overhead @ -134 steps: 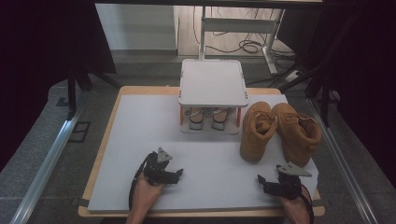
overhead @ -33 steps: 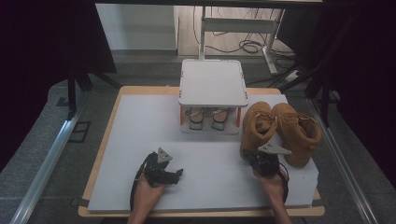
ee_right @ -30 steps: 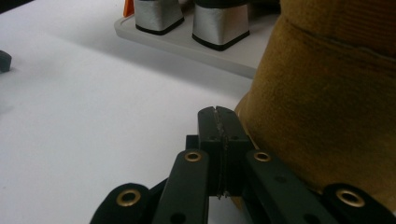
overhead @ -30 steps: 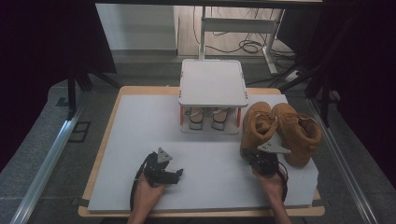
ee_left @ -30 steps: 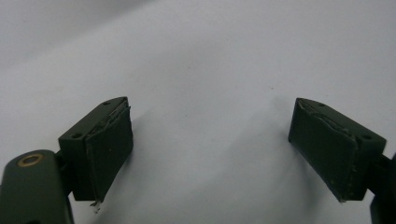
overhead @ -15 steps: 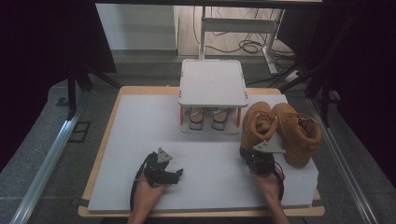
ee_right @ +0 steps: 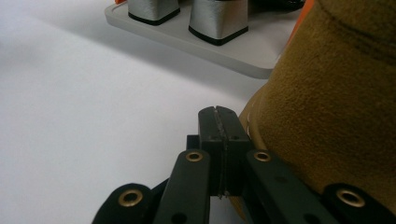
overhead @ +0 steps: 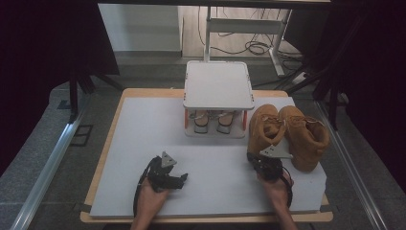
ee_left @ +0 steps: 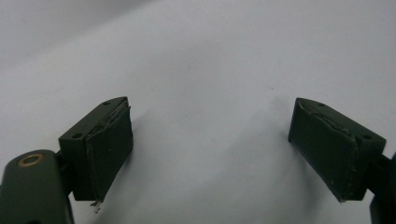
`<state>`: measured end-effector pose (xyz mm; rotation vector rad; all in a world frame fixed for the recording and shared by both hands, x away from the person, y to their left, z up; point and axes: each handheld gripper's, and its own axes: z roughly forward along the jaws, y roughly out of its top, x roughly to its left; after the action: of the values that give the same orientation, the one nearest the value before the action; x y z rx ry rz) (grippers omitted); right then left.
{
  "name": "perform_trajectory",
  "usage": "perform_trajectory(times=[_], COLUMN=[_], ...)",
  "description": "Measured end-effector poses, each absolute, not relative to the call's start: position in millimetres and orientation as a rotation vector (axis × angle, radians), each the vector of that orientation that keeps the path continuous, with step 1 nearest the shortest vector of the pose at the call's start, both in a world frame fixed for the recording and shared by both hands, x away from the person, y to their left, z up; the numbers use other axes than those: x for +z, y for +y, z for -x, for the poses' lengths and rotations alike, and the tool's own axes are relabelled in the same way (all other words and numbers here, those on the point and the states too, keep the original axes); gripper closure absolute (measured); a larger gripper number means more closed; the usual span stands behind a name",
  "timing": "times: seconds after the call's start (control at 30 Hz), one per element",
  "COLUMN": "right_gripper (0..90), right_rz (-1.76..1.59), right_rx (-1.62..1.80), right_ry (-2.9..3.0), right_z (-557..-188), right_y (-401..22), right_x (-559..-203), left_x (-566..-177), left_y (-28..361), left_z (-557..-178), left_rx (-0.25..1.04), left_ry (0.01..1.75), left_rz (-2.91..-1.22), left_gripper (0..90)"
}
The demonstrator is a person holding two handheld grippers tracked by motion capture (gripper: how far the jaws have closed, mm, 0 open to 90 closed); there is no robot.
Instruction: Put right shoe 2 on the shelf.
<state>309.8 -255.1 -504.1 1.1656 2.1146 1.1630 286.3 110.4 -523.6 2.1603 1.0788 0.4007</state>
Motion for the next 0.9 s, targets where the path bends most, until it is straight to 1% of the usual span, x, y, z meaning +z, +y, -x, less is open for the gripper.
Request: perform_trajectory(times=[0.9], right_gripper=[90.0], right_rz=[-1.181], right_rx=[1.151], right_ry=[2.102], right_z=[-296.1], right_y=[-283.9], right_x=[-503.1], left_x=[-523.8], left_y=[110.3], left_z=[-286.3], left_rx=[0.400], left_ry=[1.079], left_rz=[-2.158], left_gripper=[13.8])
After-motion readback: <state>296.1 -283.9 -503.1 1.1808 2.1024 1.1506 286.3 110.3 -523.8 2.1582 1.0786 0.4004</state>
